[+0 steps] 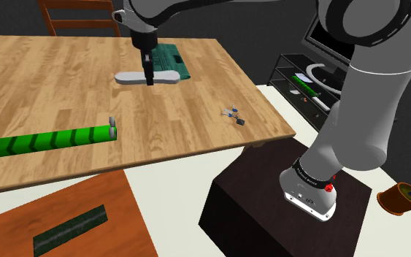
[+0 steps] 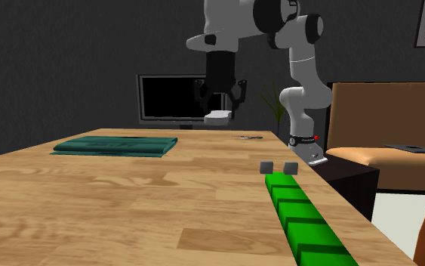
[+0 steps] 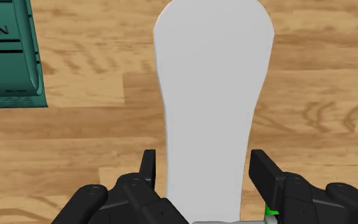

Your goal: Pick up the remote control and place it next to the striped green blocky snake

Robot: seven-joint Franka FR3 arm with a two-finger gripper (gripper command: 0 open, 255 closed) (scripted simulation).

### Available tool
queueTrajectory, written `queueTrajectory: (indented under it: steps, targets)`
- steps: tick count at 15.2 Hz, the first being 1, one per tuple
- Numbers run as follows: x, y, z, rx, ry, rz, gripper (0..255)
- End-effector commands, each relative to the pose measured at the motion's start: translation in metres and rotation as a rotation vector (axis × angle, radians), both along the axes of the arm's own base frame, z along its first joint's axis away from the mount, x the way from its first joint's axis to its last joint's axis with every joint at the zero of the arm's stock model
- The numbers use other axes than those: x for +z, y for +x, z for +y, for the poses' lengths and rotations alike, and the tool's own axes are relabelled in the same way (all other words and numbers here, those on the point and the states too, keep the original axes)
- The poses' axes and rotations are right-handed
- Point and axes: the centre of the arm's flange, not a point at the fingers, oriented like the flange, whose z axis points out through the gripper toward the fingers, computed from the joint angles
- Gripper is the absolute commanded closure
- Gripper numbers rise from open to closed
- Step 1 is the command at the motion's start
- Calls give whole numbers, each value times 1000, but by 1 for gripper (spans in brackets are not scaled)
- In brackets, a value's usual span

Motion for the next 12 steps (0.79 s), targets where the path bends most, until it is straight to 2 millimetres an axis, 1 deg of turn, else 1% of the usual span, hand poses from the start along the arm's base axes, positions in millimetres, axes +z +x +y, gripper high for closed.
queueTrajectory:
  steps: [1, 4, 5, 12]
  targets:
    - [1, -11, 24, -1, 0, -1, 255]
    - [1, -24, 62, -1, 0, -1, 255]
    - [2, -26, 70, -1, 0, -1, 255]
    - [-35, -26, 70, -1, 0, -1, 255]
